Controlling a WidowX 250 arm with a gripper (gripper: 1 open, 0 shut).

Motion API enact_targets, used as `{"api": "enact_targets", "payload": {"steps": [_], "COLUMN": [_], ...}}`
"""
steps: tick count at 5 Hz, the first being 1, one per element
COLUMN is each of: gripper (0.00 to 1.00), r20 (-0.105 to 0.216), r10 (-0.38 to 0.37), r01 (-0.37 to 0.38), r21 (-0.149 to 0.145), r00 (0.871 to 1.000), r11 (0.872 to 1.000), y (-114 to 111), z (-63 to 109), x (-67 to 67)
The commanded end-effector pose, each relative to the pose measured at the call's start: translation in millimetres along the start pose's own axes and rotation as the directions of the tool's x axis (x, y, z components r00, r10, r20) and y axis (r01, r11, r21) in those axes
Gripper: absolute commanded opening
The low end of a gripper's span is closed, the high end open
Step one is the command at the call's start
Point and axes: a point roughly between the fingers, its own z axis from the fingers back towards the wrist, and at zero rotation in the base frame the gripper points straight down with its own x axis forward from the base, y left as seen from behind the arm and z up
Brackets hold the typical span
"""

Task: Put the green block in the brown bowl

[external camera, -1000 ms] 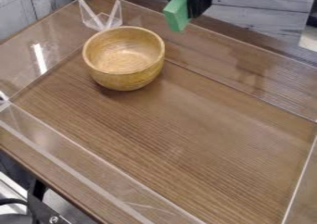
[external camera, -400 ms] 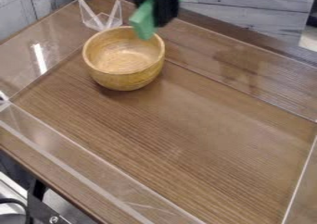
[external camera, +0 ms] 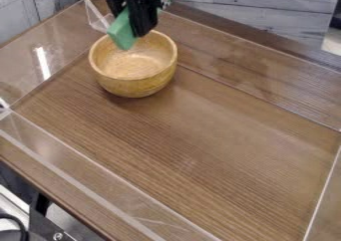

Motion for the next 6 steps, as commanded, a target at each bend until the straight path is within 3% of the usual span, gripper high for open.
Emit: {"api": "enact_targets", "payload": {"steps": [1,3,6], "gripper": [0.0,0.0,0.0], "r20": [0.045,0.056,0.08], "r10": [-0.013,-0.015,0.0], "r01": [0.012,0.013,-0.003], "r21": [0.023,0.031,0.037], "r00": [0.999,0.998,0.997], "r11": [1.0,0.999,0.999], "y": [7.6,19.9,35.4], "z": [-5.8,-25.5,-38.4], "x": [2.8,5.9,14.9]}}
